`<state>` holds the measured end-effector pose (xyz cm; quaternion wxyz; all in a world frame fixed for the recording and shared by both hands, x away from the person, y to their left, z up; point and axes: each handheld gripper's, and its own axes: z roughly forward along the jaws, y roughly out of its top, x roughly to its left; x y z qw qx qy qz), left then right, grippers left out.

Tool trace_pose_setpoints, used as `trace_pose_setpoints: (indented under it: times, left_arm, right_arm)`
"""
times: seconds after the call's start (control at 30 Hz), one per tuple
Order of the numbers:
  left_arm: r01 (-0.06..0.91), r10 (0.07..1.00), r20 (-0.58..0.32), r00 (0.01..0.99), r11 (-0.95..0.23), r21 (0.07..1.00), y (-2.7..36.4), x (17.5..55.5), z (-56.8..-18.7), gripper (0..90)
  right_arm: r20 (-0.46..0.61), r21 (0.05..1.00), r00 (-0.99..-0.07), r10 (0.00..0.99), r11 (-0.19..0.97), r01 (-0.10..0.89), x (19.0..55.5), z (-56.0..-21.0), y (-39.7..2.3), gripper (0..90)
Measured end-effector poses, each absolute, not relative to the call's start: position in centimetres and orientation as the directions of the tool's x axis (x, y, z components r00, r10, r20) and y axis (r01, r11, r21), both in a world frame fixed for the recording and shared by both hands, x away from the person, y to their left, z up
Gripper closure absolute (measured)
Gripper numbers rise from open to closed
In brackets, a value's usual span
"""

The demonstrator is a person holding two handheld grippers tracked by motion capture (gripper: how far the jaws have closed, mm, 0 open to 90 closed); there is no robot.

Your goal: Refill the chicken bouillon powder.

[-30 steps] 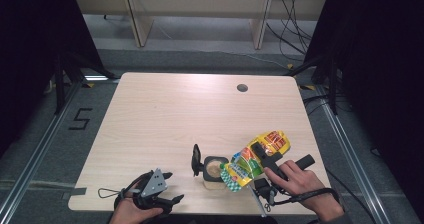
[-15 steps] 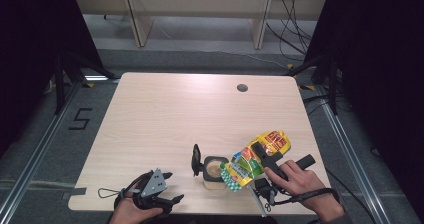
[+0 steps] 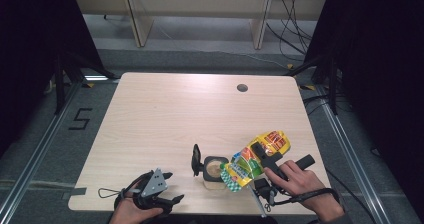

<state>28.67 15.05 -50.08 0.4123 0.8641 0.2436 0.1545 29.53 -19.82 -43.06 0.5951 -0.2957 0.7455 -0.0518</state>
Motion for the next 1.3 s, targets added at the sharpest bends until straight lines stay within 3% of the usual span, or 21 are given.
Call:
trace_pose_setpoints:
  times: [0.8,1.3]
  left_arm:
    - [0.293,0.538,0.061,0.841,-0.546,0.785,15.14,28.7,-49.97,22.1]
    - [0.293,0.538,0.062,0.84,-0.547,0.784,15.13,28.7,-49.97,22.1]
  right_arm:
    - [-0.843,-0.449,-0.098,-0.529,0.792,-0.414,29.22,-43.03,-19.27,40.4]
    - [-0.846,-0.446,-0.123,-0.52,0.814,-0.372,29.46,-43.17,-19.73,40.4]
